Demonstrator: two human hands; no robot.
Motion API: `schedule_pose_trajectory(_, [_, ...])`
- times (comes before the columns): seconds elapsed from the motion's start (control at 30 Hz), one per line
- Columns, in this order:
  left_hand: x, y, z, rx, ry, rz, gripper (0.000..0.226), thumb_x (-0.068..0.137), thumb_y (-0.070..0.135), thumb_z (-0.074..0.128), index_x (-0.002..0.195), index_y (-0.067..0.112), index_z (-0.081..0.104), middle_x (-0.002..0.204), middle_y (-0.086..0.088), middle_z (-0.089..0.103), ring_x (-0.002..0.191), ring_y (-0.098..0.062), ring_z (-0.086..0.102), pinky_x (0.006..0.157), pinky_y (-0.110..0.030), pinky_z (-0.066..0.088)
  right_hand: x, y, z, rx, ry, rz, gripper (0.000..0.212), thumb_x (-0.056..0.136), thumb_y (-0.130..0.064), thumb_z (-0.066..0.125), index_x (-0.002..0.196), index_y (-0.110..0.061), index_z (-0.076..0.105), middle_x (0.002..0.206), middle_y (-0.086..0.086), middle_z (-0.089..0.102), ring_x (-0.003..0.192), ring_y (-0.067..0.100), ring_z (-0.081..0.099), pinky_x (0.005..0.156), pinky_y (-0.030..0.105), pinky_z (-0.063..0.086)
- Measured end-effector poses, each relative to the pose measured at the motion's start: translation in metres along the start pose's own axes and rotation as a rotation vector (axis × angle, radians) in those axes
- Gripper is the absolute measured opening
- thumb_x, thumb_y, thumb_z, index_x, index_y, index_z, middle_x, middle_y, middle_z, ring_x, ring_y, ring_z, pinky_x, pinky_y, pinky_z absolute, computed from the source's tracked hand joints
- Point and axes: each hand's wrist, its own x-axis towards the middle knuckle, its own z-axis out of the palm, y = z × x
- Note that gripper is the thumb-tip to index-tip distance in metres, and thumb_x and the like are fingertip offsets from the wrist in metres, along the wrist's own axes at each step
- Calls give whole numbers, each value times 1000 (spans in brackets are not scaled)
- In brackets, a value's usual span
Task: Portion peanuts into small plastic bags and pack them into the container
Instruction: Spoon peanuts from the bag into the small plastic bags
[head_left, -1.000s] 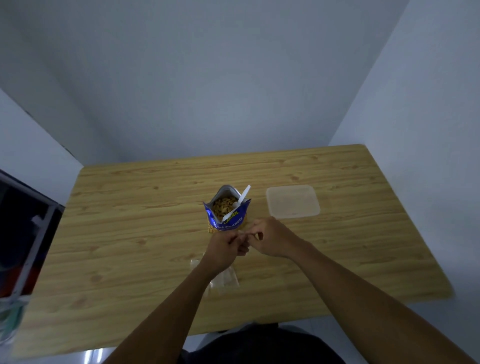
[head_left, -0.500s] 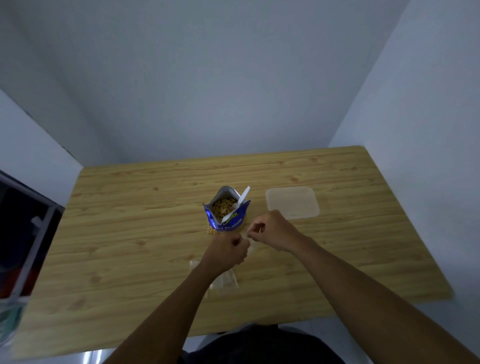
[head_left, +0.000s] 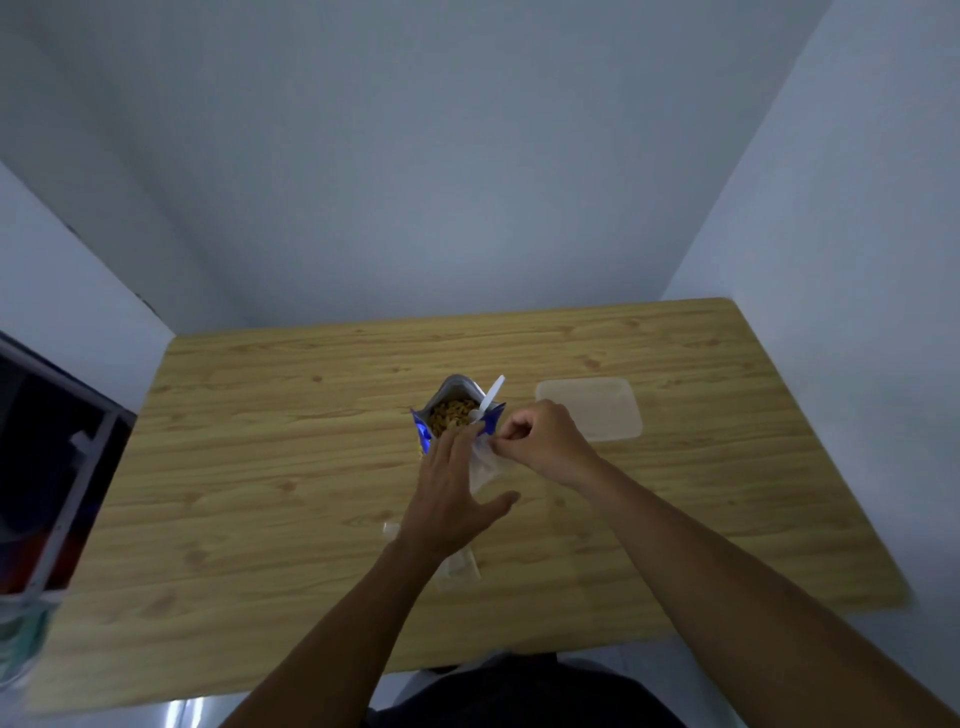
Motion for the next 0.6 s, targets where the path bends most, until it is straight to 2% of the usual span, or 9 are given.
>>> schedule_pose_trajectory(0.07, [2,2,4,19,46,-46,81,76,54,73,142,16,44,142,3,46,132,-13,37,108,-25,21,1,-2,4,55,2,16,16,76,-24,86,68,-16,75,65,-4,72,62,2,65,61,21,54])
schedule_pose_trajectory(0.13, [4,2,5,45,100,-90,67,80,52,69,136,19,51,136,6,54,127,-12,45,106,-25,23,2,-5,8,67,17,37,18,75,-26,88,69,-13,76,66,-3,73,63,4,66,63,25,55])
schedule_pose_trajectory(0.27, [7,2,-1,78,161,-61,35,83,42,57,115,27,60,112,13,66,110,-8,58,97,-27,30,8,-5,9,84,2,96,17,72,-25,90,70,-14,77,70,-1,75,68,10,70,70,34,59])
schedule_pose_trajectory(0.37, [7,3,-3,62,164,-65,33,80,36,55,110,27,63,107,13,68,105,-10,60,97,-29,31,7,-6,8,111,-73,116,19,73,-28,90,72,-13,77,69,-1,74,65,9,68,70,35,58])
schedule_pose_trajectory(0.5, [8,3,-9,7,178,-84,30,79,36,54,107,30,64,100,14,69,99,-8,62,91,-27,30,2,-15,2,250,-128,191,23,79,-27,86,84,-7,77,65,-3,69,56,4,61,51,17,45])
schedule_pose_trajectory(0.57, [8,-3,-14,-25,202,-113,32,79,39,54,109,30,64,100,14,69,99,-9,62,91,-27,30,6,-15,0,278,-66,235,26,80,-33,84,75,-11,74,60,0,66,51,8,56,49,22,42])
schedule_pose_trajectory(0.6, [8,-8,-17,-34,205,-128,34,80,41,55,111,29,64,102,14,69,100,-9,62,93,-30,32,9,-13,0,301,21,238,31,81,-35,83,65,-13,68,55,1,62,47,10,52,49,26,40])
